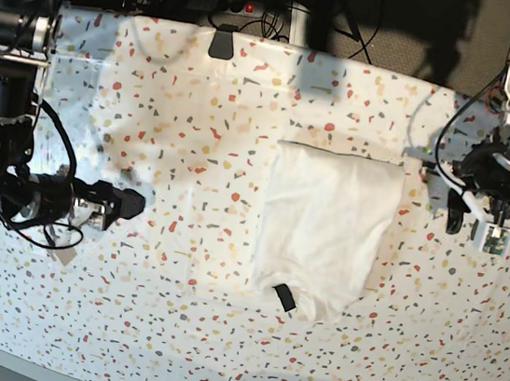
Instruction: Fold the T-shirt properly
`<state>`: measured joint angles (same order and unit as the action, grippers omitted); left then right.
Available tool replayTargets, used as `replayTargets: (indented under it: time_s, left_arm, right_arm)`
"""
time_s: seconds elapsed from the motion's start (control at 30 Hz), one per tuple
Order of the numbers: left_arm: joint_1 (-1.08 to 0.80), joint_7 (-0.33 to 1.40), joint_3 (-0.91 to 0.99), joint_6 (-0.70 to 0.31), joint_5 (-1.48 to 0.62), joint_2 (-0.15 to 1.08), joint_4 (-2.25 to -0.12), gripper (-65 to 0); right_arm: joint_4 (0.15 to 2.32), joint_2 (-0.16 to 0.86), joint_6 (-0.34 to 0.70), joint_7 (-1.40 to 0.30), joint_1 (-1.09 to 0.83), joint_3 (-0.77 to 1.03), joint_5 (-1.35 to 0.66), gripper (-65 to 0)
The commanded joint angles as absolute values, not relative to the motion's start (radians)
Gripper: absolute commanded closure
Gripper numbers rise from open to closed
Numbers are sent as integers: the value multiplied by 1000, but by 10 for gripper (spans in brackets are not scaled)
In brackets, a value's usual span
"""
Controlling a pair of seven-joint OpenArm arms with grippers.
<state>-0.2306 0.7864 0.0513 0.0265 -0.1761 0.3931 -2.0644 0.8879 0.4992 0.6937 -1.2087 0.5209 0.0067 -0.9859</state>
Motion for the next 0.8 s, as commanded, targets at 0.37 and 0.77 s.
replayTargets:
  time_s: [0.37, 0.77]
  left_arm:
    - [-486, 781, 97, -55, -210, 402, -2203, -200]
    - [-688, 815, 120, -29, -132, 399, -2332, -200]
  right_arm:
    - [1363, 611, 698, -1206, 94, 70, -1078, -475]
    - [1691, 606, 698, -1206, -379, 490, -1103, -475]
